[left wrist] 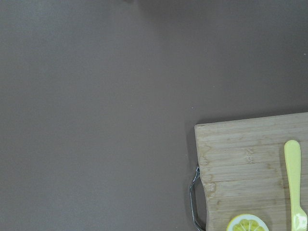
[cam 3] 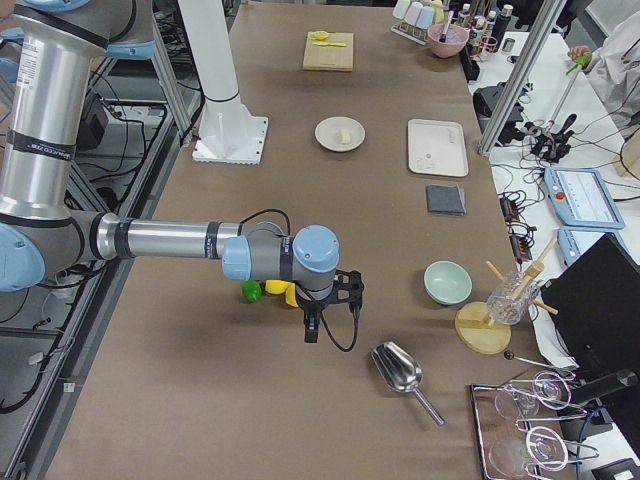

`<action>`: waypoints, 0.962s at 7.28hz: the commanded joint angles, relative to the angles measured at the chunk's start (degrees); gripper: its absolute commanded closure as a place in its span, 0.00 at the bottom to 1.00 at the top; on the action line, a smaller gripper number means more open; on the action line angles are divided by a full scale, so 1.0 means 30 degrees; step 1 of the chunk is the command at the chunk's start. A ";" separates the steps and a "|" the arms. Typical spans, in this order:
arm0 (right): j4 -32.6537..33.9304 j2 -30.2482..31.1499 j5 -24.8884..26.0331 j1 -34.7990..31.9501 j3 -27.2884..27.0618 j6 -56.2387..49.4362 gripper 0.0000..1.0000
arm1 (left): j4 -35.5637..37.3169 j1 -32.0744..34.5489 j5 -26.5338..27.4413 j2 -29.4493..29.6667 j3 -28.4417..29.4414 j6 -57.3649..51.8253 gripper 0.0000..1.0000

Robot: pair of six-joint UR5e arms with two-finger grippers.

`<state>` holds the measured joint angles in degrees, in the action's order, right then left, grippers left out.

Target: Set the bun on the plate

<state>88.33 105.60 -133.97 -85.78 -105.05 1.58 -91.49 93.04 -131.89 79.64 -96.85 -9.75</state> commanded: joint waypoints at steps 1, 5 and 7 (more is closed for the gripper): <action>-0.0028 0.0016 -0.0022 0.0000 -0.0020 0.0000 0.00 | 0.0000 0.0011 -0.0010 -0.0002 -0.0030 0.0000 0.02; -0.0058 0.0016 -0.0023 0.0000 -0.0021 0.0000 0.00 | 0.0000 0.0070 -0.0010 -0.0032 -0.0089 0.0000 0.02; -0.0058 0.0016 -0.0023 0.0000 -0.0021 0.0000 0.00 | 0.0000 0.0070 -0.0010 -0.0032 -0.0234 0.0000 0.02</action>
<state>88.16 105.64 -134.03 -85.78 -105.12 1.58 -91.49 93.25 -131.92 79.54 -97.30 -9.76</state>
